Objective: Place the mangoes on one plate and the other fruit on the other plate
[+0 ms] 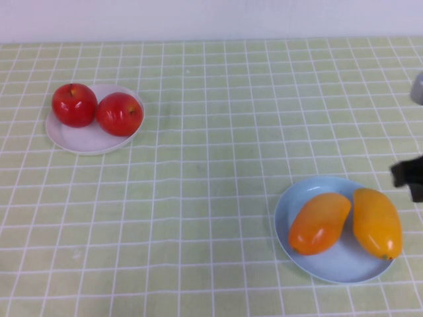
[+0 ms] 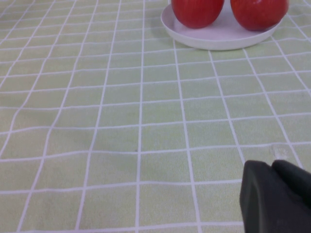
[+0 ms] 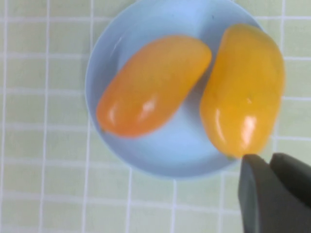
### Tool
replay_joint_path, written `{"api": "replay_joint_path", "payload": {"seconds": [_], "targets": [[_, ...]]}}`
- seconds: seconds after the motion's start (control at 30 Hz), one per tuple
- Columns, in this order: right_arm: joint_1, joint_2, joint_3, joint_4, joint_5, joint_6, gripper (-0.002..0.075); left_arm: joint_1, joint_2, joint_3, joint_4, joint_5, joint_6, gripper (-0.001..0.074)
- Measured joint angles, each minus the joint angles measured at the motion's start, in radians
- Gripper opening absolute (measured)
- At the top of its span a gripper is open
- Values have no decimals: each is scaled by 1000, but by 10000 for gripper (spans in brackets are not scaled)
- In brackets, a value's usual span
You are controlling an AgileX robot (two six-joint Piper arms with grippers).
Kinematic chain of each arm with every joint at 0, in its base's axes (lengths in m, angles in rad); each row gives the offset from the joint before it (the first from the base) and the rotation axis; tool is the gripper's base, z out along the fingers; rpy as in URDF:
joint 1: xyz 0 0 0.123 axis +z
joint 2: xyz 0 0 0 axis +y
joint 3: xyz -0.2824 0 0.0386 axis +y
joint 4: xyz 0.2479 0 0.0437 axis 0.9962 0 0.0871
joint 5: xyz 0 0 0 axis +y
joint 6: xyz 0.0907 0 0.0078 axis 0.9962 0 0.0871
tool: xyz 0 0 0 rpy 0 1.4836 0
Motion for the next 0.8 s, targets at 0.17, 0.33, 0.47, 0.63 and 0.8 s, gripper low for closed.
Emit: {"api": "replay_joint_path", "payload": {"seconds": [0.17,0.33,0.47,0.63,0.8], "targets": [[0,-167,31,10,68,-74,-11,0,0,0,0,0,0,2],[0,-333,125,48,79,-116,-15,0,0,0,0,0,0,2],[0,-427,162,83,138,-125,-15,0,0,0,0,0,0,2],[0,-507,218,92,133,-176,-15,0,0,0,0,0,0,2],[0,-547,356,82,-68,-186,-15,0,0,0,0,0,0,2]]}}
